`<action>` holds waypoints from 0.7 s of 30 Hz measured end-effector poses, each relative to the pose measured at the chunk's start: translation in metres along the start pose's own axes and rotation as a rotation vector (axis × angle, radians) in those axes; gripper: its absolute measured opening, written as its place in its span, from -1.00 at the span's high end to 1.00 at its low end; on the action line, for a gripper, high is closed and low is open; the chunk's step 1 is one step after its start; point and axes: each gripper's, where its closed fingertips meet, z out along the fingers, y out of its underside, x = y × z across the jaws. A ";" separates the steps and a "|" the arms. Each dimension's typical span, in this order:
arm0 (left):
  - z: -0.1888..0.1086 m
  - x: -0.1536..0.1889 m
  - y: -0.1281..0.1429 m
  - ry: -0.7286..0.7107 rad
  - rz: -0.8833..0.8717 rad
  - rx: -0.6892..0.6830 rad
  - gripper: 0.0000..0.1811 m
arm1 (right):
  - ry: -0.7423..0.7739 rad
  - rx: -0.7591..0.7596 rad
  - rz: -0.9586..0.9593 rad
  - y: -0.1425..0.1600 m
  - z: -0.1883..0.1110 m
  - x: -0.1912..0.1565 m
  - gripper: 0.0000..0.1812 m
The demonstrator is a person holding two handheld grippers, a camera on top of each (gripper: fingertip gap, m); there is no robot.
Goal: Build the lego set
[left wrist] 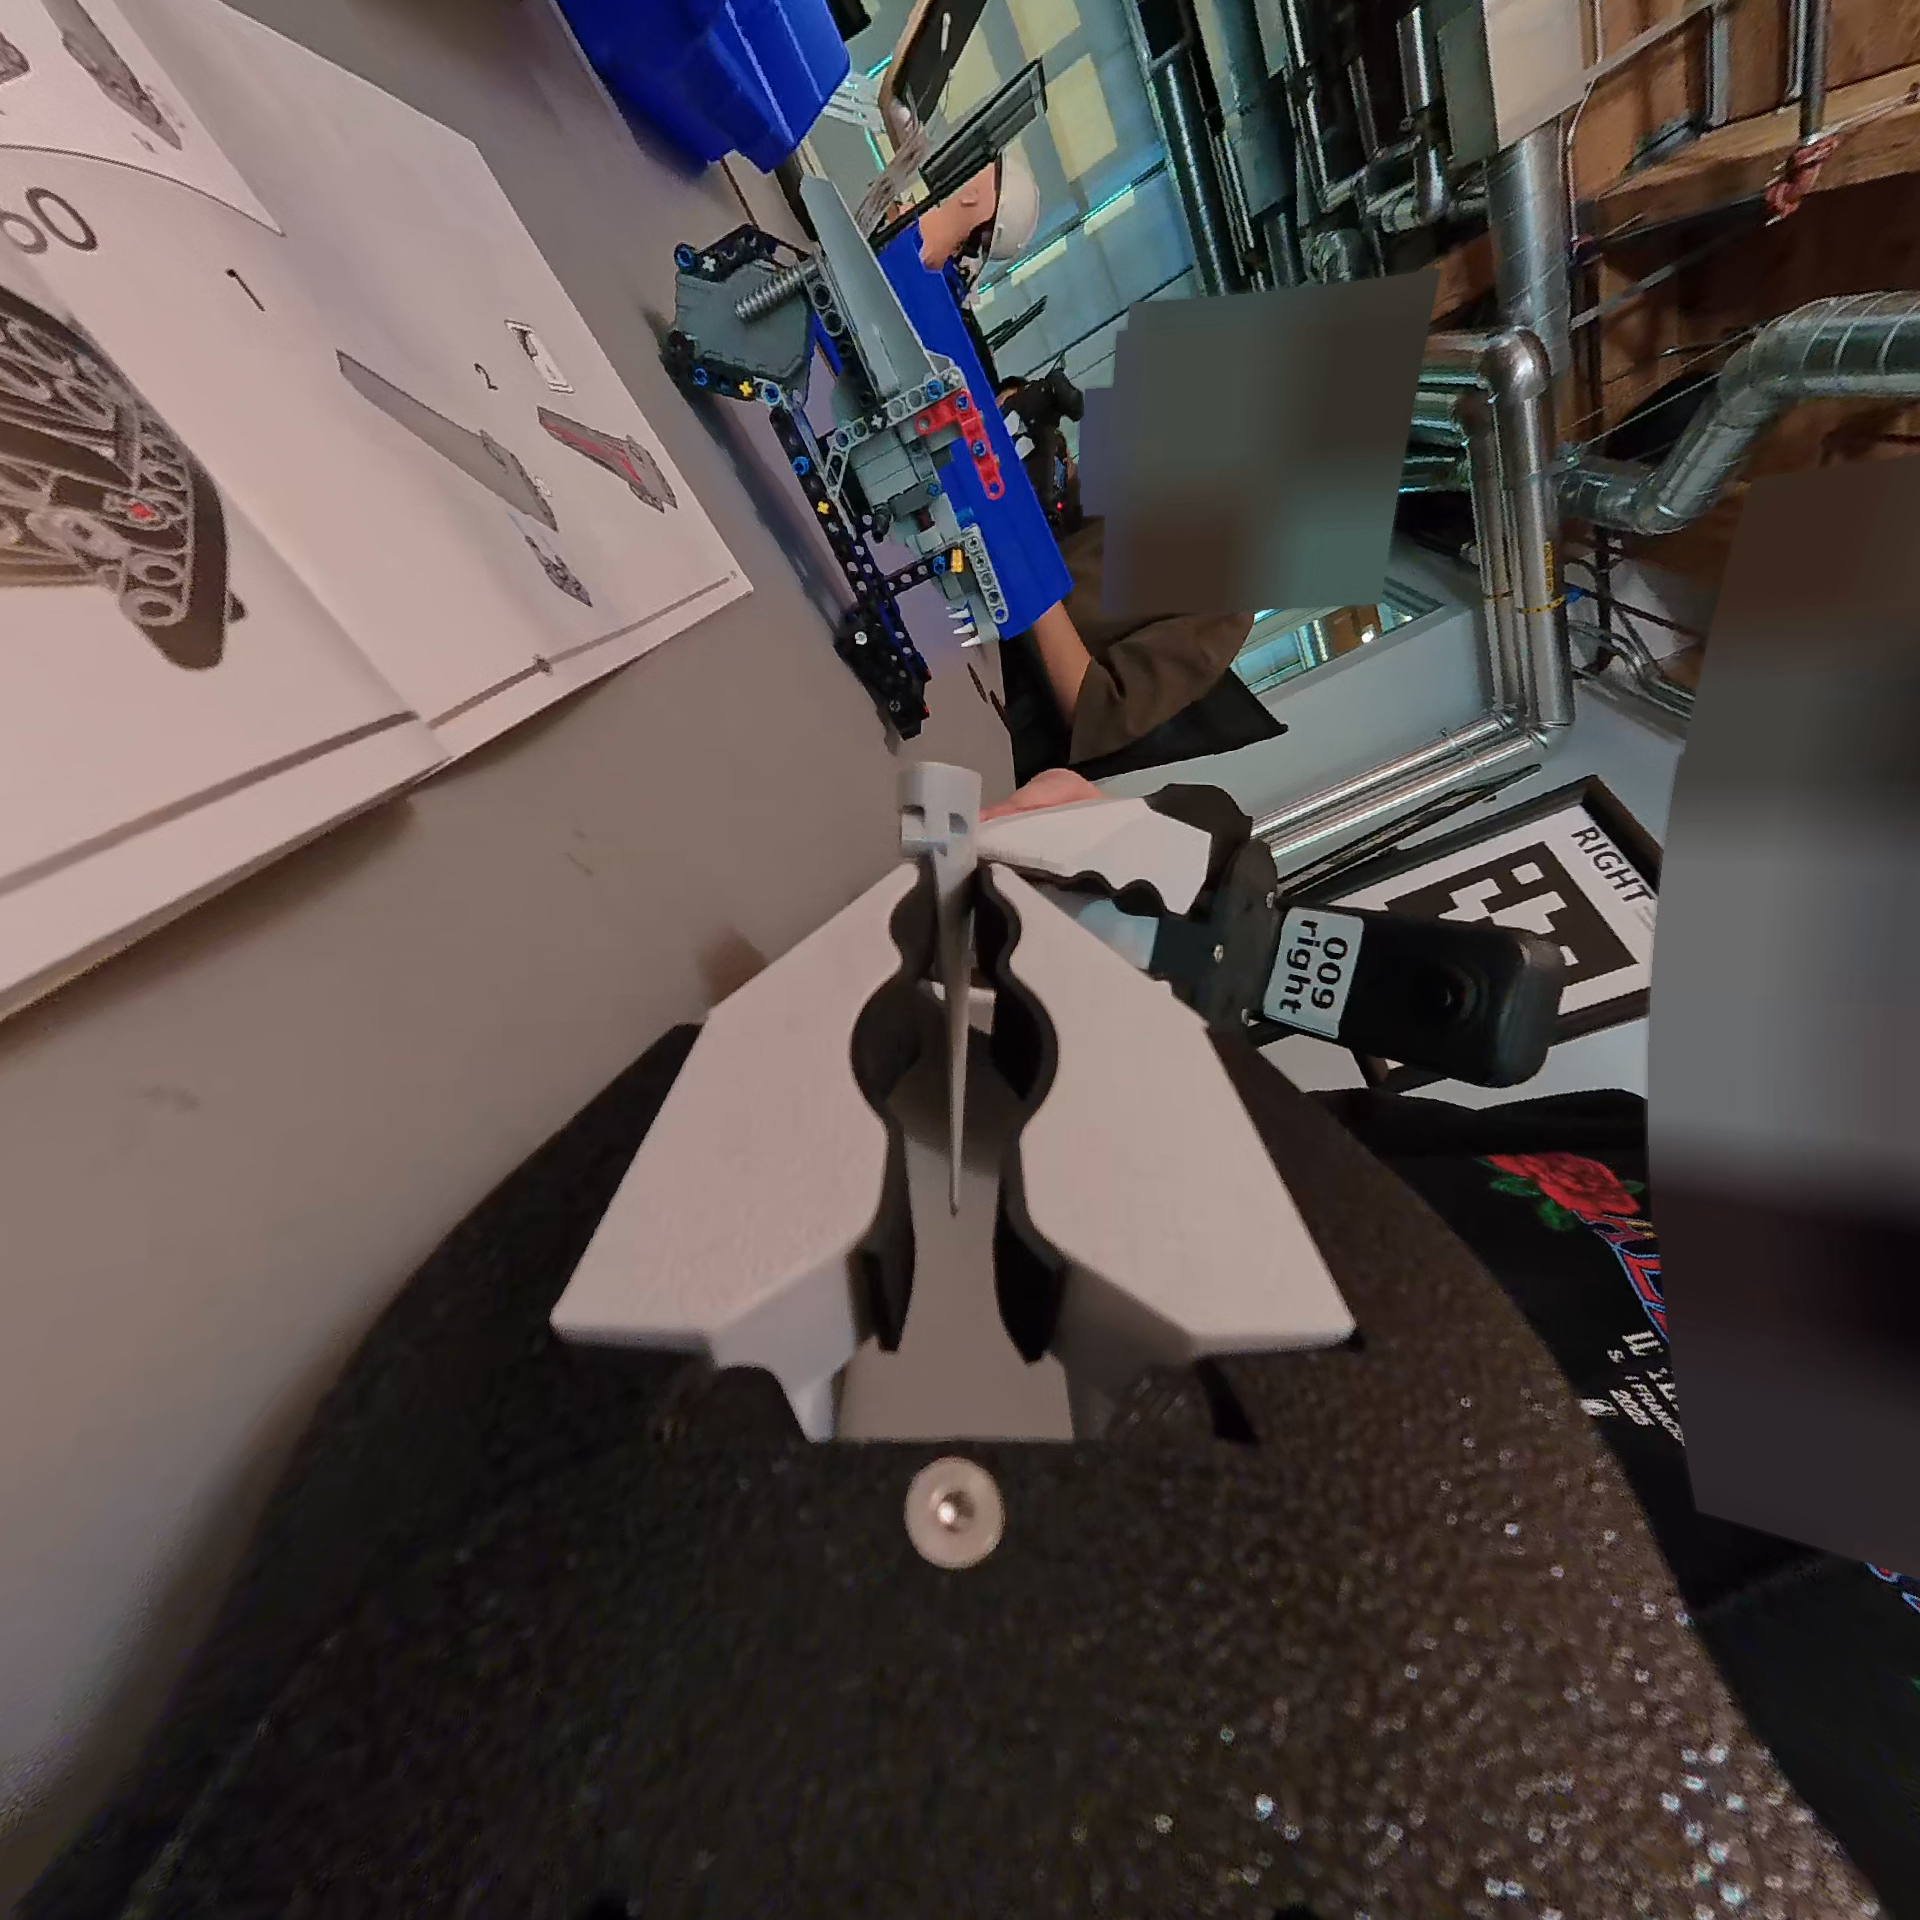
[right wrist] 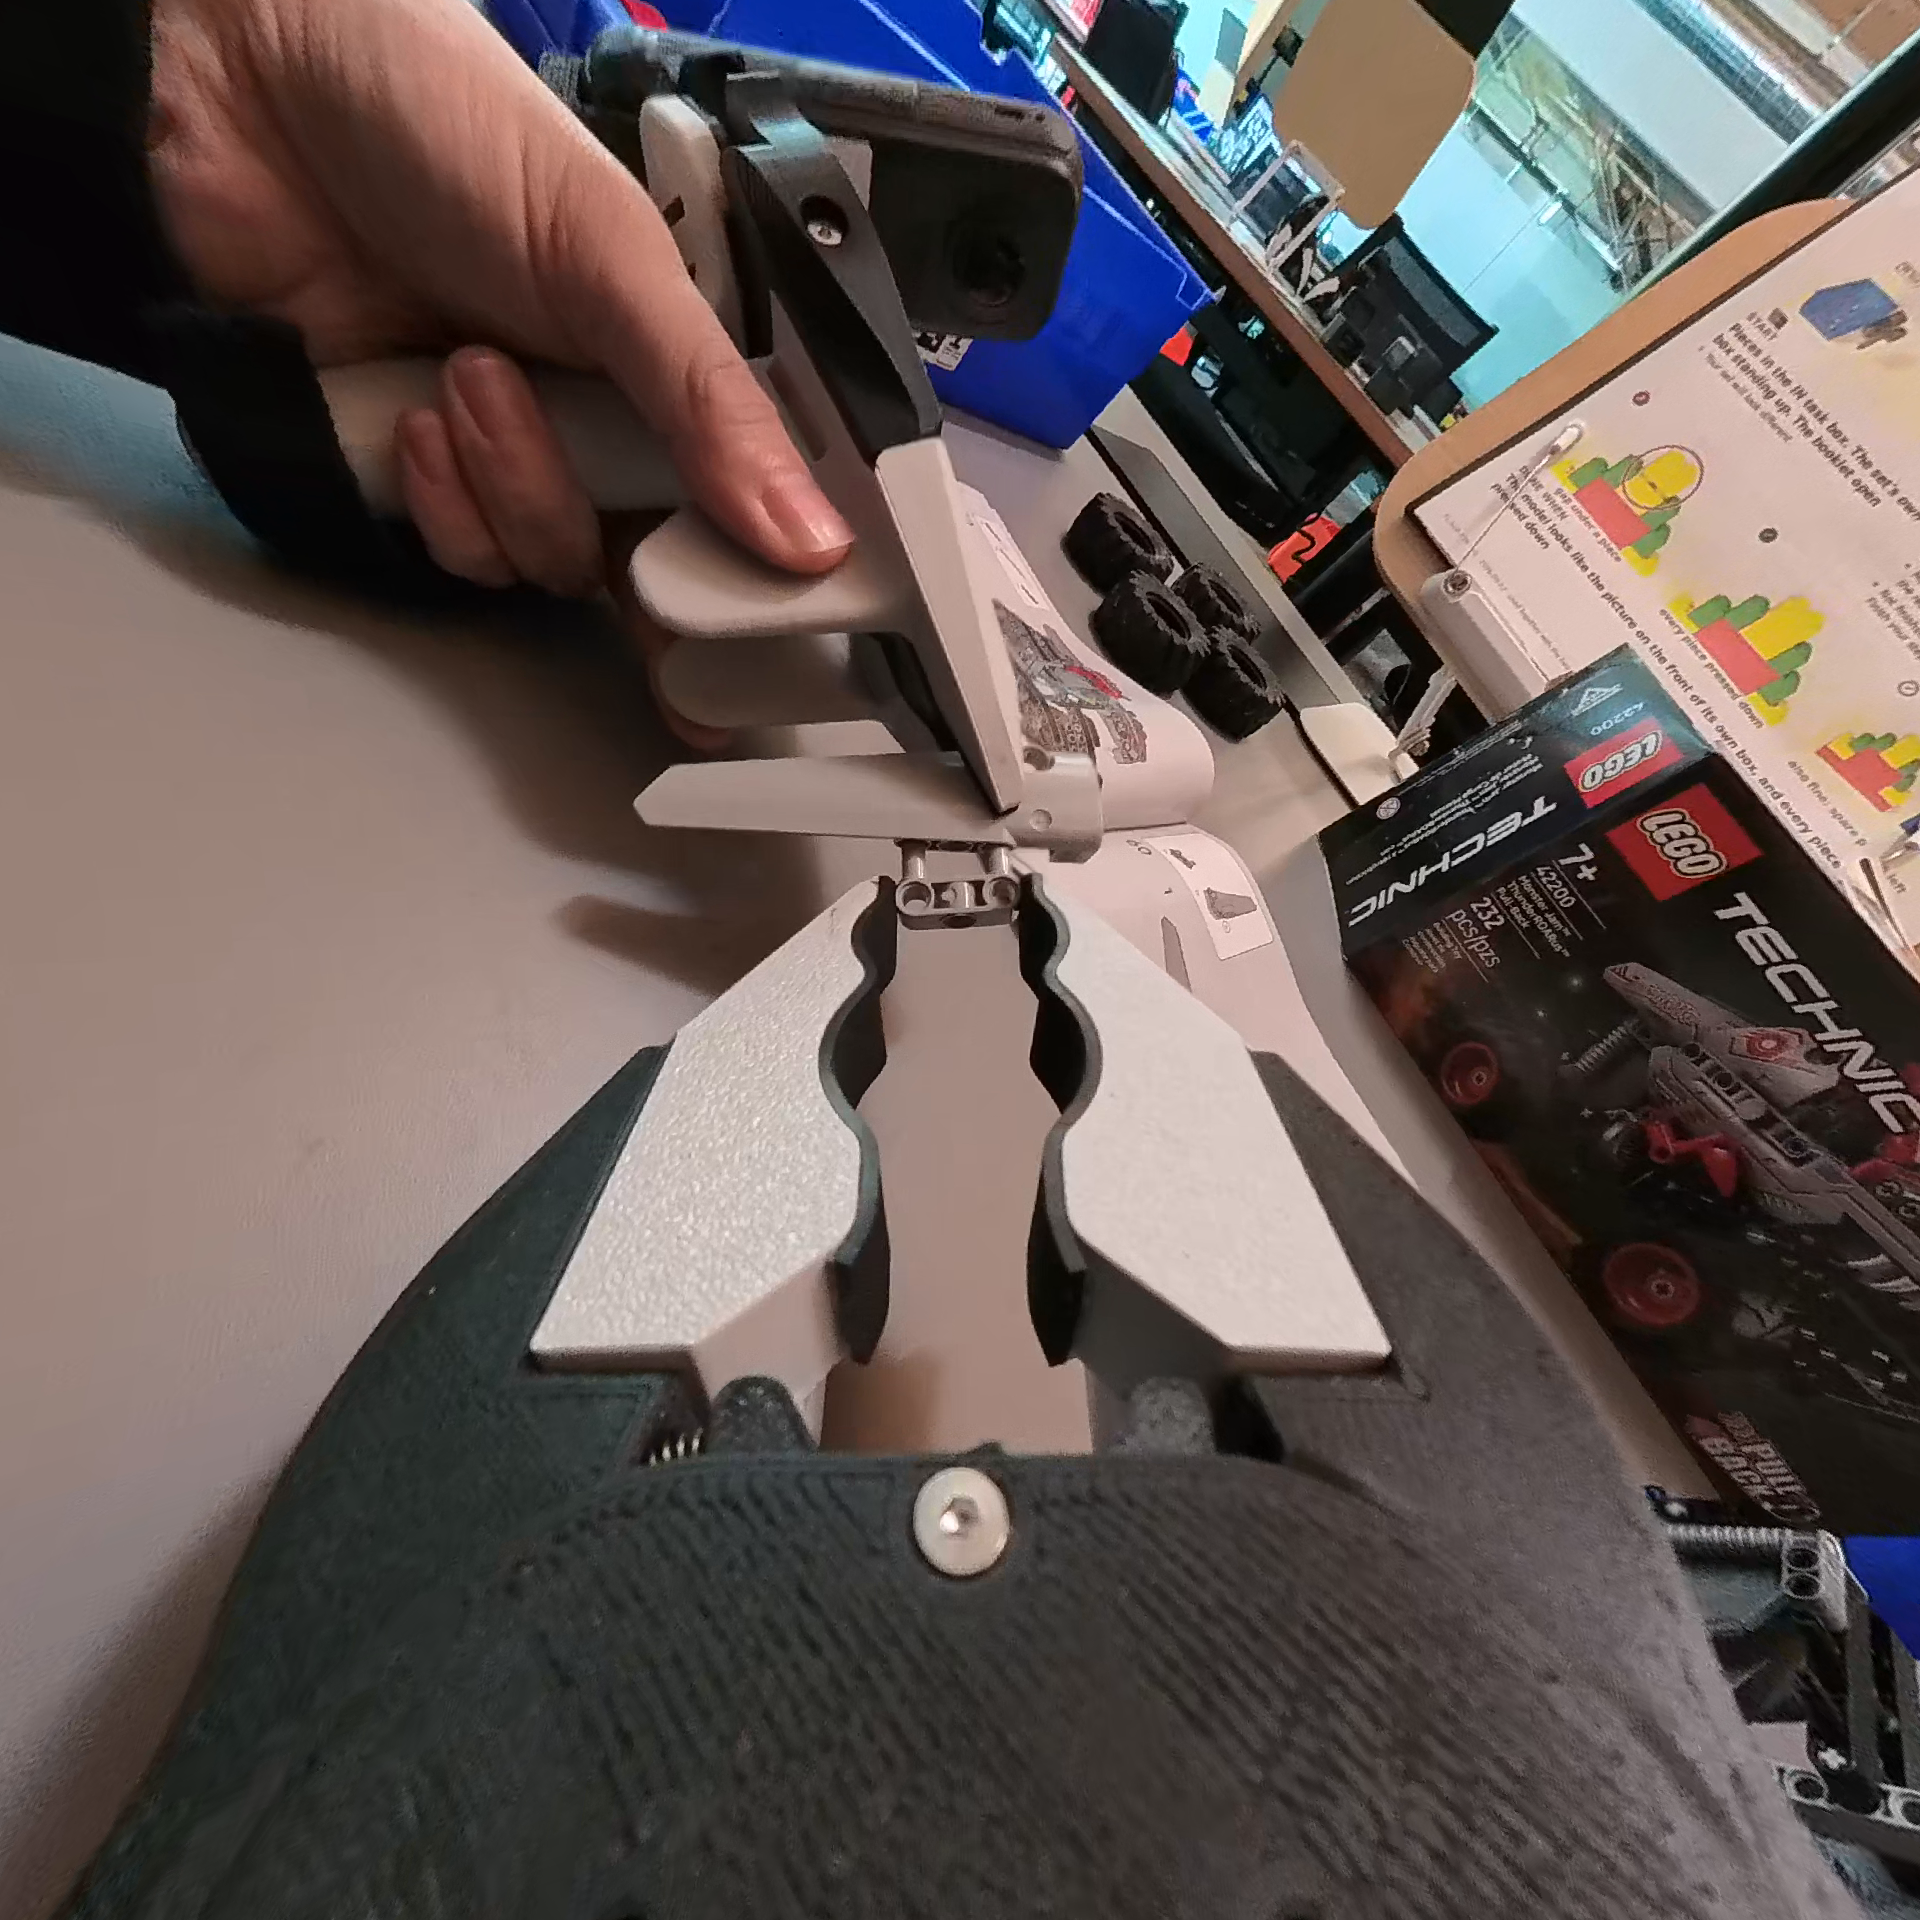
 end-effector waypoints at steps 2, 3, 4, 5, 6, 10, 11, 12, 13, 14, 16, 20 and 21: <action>-0.001 0.002 0.000 0.016 -0.006 0.003 0.95 | 0.001 0.014 0.001 -0.002 -0.001 0.000 0.75; -0.001 0.004 0.000 0.027 -0.008 0.006 0.95 | 0.004 0.029 -0.001 -0.004 -0.001 0.001 0.75; -0.001 0.007 -0.002 0.058 -0.022 0.021 0.94 | 0.015 0.056 0.004 -0.008 -0.003 0.003 0.75; -0.001 0.013 -0.004 0.101 -0.047 0.039 0.95 | 0.021 0.085 0.022 -0.012 -0.005 0.005 0.75; -0.001 0.018 -0.004 0.144 -0.069 0.048 0.95 | 0.019 0.108 0.038 -0.015 -0.007 0.006 0.75; 0.000 0.025 -0.008 0.172 -0.042 0.084 0.95 | 0.042 0.145 0.080 -0.021 -0.010 0.011 0.75; 0.001 0.026 -0.011 0.179 -0.045 0.106 0.95 | 0.053 0.143 0.106 -0.021 -0.009 0.013 0.75; 0.001 0.025 -0.012 0.161 -0.034 0.119 0.95 | 0.061 0.124 0.110 -0.019 -0.007 0.014 0.75; 0.001 0.023 -0.012 0.125 0.004 0.121 0.94 | 0.074 0.107 0.100 -0.018 -0.006 0.014 0.75; 0.001 0.022 -0.013 0.088 0.046 0.123 0.94 | 0.090 0.091 0.100 -0.017 -0.004 0.015 0.75; 0.002 0.023 -0.016 0.065 0.075 0.150 0.94 | 0.117 0.094 0.127 -0.019 -0.005 0.018 0.75; 0.004 0.019 -0.017 0.045 0.080 0.175 0.94 | 0.139 0.057 0.122 -0.015 -0.002 0.019 0.75; 0.004 0.018 -0.018 0.015 0.110 0.176 0.94 | 0.148 0.041 0.134 -0.014 -0.001 0.020 0.75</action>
